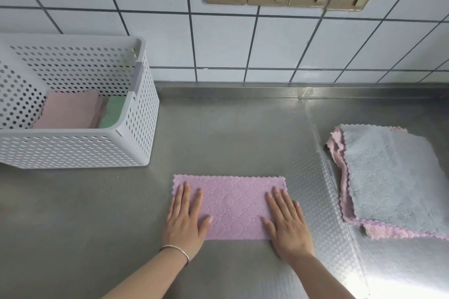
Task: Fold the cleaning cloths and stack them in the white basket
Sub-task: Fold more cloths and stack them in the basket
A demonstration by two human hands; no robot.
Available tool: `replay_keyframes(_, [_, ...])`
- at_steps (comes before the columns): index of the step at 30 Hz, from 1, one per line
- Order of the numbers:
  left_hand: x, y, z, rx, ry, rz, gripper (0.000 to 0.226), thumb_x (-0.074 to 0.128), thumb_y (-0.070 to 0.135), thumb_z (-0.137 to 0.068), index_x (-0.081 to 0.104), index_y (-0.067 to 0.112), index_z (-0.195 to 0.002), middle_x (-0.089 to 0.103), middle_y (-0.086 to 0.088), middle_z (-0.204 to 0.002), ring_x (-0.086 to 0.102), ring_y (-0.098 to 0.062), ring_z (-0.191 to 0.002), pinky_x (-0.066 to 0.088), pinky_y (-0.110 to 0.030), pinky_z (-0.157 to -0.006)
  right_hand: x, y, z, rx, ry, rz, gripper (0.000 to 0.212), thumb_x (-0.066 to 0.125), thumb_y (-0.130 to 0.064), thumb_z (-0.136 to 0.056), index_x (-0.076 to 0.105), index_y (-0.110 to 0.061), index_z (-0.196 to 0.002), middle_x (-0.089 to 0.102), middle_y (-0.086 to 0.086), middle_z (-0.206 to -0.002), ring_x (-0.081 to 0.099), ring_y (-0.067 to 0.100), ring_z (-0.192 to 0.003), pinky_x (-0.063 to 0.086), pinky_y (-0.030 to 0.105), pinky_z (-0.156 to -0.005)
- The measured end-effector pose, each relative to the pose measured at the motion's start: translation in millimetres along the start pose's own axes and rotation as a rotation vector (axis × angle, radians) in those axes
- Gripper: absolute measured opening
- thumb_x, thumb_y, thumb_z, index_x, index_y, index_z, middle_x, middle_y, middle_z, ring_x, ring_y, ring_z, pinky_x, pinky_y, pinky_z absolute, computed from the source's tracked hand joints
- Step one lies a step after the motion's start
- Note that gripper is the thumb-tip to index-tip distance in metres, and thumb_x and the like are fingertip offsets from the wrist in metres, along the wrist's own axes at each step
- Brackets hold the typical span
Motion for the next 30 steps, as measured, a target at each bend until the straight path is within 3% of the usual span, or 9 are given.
replay_keyframes(2, [-2,3,0,-0.022,0.009,0.016,0.071,0.007,0.059,-0.092,0.032,0.014,-0.141,0.027,-0.018,-0.15,0.021,-0.03,-0.139,0.008,-0.039,-0.113,-3,-4,-1,-0.015,0.036,-0.016,0.055,0.015,-0.051,-0.098,0.012,-0.03,-0.149,0.021,-0.005,-0.154,0.01,0.014,-0.143,0.004,0.032,-0.114])
replay_keyframes(5, [-10,23,-6,0.029,0.053,-0.017,0.062,0.01,0.053,-0.094,0.029,0.017,-0.141,0.016,-0.007,-0.155,0.009,-0.028,-0.144,0.006,-0.046,-0.114,-21,-3,3,0.068,0.171,-0.234,0.056,0.047,-0.037,-0.09,0.035,-0.02,-0.142,0.038,0.002,-0.146,0.027,0.019,-0.133,0.024,0.036,-0.11])
replay_keyframes(7, [-13,47,-13,0.135,0.064,-0.057,0.06,0.019,0.052,-0.092,0.028,0.019,-0.141,0.018,-0.002,-0.154,0.002,-0.025,-0.145,0.006,-0.05,-0.113,-32,12,5,0.291,0.246,-0.509,0.054,0.059,-0.018,-0.085,0.043,-0.013,-0.136,0.042,0.005,-0.138,0.039,0.023,-0.124,0.038,0.039,-0.101])
replay_keyframes(11, [-8,85,-25,0.319,0.021,-0.117,0.061,0.03,0.053,-0.086,0.036,0.021,-0.137,0.037,-0.001,-0.147,0.027,-0.027,-0.137,0.014,-0.054,-0.108,-35,34,12,0.66,0.239,-0.848,0.046,0.052,-0.008,-0.087,0.044,-0.009,-0.132,0.046,0.004,-0.125,0.051,0.015,-0.097,0.04,0.03,-0.08])
replay_keyframes(15, [1,84,-31,0.31,-0.01,-0.122,0.062,0.03,0.054,-0.084,0.035,0.024,-0.138,0.042,-0.001,-0.144,0.031,-0.026,-0.133,0.01,-0.051,-0.109,-29,37,8,0.742,0.04,-0.852,0.041,0.051,-0.014,-0.087,0.047,-0.012,-0.128,0.054,0.003,-0.119,0.048,0.016,-0.094,0.036,0.027,-0.079])
replay_keyframes(20, [5,85,-31,0.284,-0.098,-0.099,0.066,0.032,0.056,-0.083,0.041,0.02,-0.137,0.042,-0.007,-0.144,0.03,-0.025,-0.134,0.006,-0.048,-0.11,-25,30,9,0.716,-0.173,-0.794,0.005,0.056,-0.018,-0.081,0.053,-0.015,-0.083,0.05,-0.005,-0.071,0.044,0.011,-0.064,0.034,0.024,-0.055])
replay_keyframes(24, [7,86,-32,0.263,-0.143,-0.095,0.07,0.031,0.058,-0.081,0.048,0.017,-0.135,0.042,-0.008,-0.144,0.028,-0.024,-0.135,0.004,-0.047,-0.11,-30,24,16,0.649,-0.162,-0.704,0.02,0.055,-0.015,-0.079,0.04,-0.021,-0.068,0.042,-0.006,-0.063,0.038,0.009,-0.057,0.03,0.023,-0.049])
replay_keyframes(28, [-2,91,-34,0.272,-0.171,-0.141,0.088,-0.013,0.072,-0.073,-0.008,0.025,-0.147,-0.018,0.001,-0.153,-0.023,-0.019,-0.14,-0.02,-0.045,-0.11,-44,12,18,0.572,-0.074,-0.581,0.01,0.051,-0.016,-0.08,0.044,-0.022,-0.081,0.046,-0.008,-0.067,0.045,0.014,-0.063,0.03,0.024,-0.05])
replay_keyframes(30, [-15,96,-31,0.265,-0.222,-0.056,0.106,-0.031,0.075,-0.055,-0.009,0.028,-0.147,-0.023,0.009,-0.151,-0.023,-0.017,-0.141,-0.017,-0.045,-0.112,-56,-1,18,0.505,0.009,-0.525,0.018,0.051,-0.016,-0.082,0.05,-0.022,-0.099,0.052,-0.007,-0.077,0.051,0.016,-0.073,0.034,0.025,-0.055])
Point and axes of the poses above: each hand's wrist, its own z-axis away from the middle knuckle, its own x-axis out of the palm, y = z × x, the point moved 9 cm from there along -z, towards the middle knuckle
